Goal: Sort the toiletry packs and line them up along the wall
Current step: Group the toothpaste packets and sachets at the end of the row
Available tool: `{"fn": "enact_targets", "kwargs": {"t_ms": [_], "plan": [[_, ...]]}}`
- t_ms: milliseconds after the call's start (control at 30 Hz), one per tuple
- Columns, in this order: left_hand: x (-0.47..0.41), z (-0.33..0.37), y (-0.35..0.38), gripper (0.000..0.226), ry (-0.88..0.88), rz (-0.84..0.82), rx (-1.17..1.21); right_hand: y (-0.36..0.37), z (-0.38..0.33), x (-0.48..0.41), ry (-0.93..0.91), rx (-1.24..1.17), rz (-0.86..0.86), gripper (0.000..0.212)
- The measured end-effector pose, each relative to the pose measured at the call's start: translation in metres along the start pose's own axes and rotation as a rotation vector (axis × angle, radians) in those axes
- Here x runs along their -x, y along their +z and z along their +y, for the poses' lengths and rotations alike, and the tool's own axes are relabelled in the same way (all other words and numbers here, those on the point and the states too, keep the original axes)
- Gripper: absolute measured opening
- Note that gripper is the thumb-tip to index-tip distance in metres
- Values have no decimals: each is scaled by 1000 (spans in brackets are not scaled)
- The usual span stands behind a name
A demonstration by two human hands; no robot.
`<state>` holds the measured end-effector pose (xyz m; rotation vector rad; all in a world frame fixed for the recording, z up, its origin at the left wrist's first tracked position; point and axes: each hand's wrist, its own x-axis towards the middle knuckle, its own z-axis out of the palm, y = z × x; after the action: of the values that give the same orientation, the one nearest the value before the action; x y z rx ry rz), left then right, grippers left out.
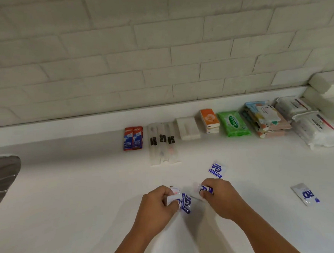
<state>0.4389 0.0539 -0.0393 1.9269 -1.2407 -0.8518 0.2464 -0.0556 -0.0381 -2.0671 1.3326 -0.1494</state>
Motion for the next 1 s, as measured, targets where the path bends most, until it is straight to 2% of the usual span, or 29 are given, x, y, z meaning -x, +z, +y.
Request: {"fn": "enact_targets", "kwargs": {"t_ms": [200,267,533,800,900,1000], "plan": [[-17,-28,-59,34,-48,72,1,18,-55,-24,-6,-223,53,20],[-24,-37,-79,36,-55,104,3,25,-72,-34,-8,-271,74,16],[-76,-73,-149,23,-36,252,-11,44,-134,-74,-20,-480,120,7],[-152,-107,-190,6,-104,377,129,75,-180,-127,4,-622,122,8],[-186,-113,-197,5,-162,381,191,83,-188,-147,6,-631,120,15],[-216,-115,-198,9,-211,388,321,90,-192,-161,-5,-665,114,8]]}}
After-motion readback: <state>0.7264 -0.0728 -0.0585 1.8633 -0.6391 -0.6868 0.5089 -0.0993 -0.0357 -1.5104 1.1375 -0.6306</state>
